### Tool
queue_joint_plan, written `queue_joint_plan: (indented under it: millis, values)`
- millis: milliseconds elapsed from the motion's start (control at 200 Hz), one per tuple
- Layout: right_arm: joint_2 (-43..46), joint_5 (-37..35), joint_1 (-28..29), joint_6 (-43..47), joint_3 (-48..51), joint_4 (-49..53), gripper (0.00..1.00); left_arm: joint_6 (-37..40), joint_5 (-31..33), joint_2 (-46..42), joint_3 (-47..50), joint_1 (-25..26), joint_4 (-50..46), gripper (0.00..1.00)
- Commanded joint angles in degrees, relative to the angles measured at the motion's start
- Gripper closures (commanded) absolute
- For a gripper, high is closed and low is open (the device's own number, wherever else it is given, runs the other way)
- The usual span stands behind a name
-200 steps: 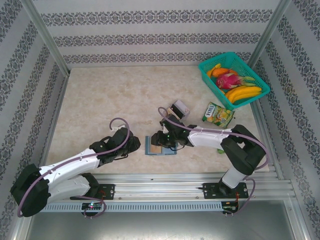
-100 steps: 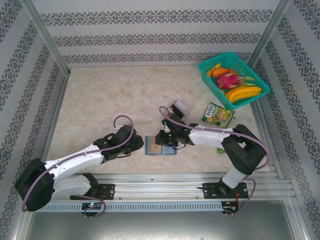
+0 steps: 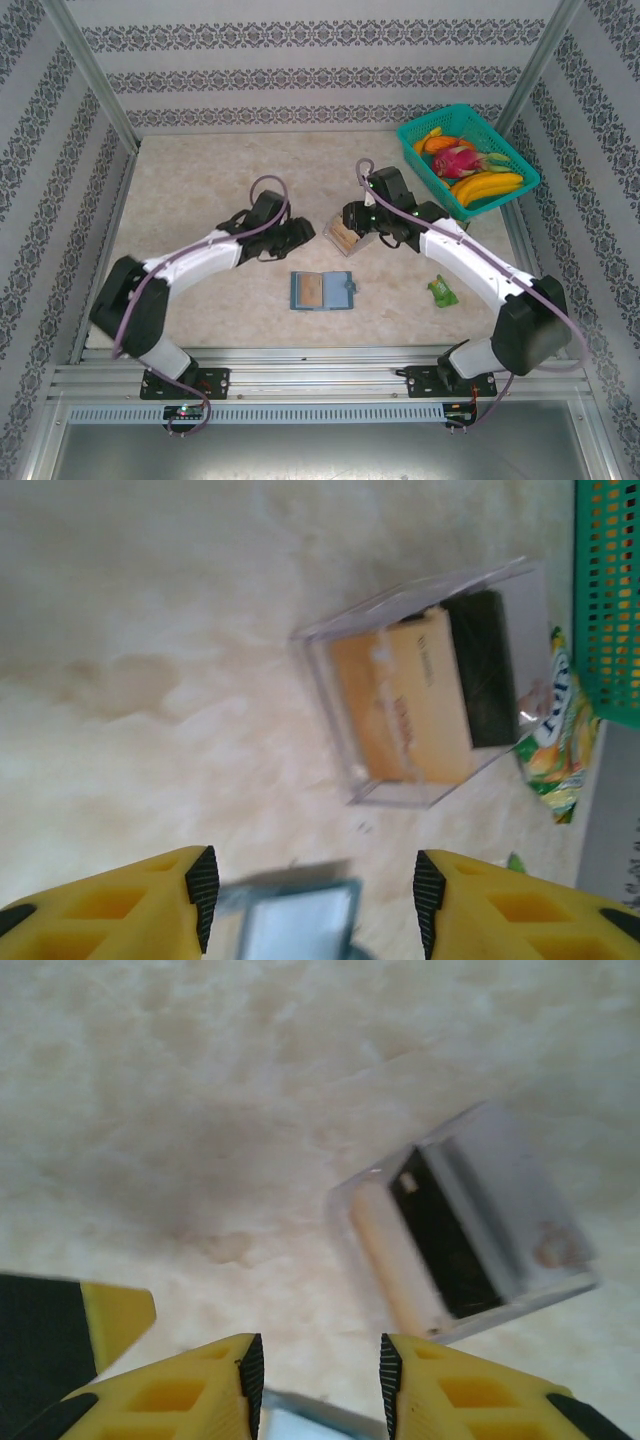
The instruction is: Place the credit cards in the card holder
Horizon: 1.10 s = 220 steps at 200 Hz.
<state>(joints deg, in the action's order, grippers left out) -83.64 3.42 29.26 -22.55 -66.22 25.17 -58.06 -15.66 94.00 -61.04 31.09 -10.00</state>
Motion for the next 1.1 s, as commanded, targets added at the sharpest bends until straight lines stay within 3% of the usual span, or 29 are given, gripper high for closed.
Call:
queue_joint_plan:
  millis: [0, 280, 495, 560, 759, 949, 1094]
  values:
    - [-4.03, -6.38, -0.16, 9.08, -2.79, 7.08, 0.62, -0.72, -6.98, 7.54, -5.73, -2.3, 3.16, 0.43]
    - [-13.76, -16.57, -0.65, 14.04, -11.91, 13.36, 0.57, -2.81, -10.46, 19.78, -14.86, -3.32, 3.21, 0.4]
    - [-16.19, -12.17, -1.13, 16.32, -13.76, 13.66, 0.46, -4.04, -11.85, 23.21, -16.72, -3.3, 4.73, 0.41]
    - [-16.71, -11.07, -1.18, 17.03, -14.06, 13.62, 0.38, -4.02, -12.09, 23.92, -17.13, -3.31, 4.56, 0.41]
    - [-20.34, -13.44, -1.21, 18.63, -16.98, 16.49, 0.46, -5.46, -14.3, 25.28, -16.41, -3.19, 9.51, 0.41]
    - [-22.5, -10.12, -1.26, 18.72, -17.94, 16.54, 0.54, -5.57, -13.98, 26.1, -17.01, -3.25, 7.79, 0.44]
    - [-23.92, -10.05, -1.14, 18.68, -18.84, 16.51, 0.52, -5.66, -13.87, 26.5, -16.76, -3.31, 7.12, 0.46]
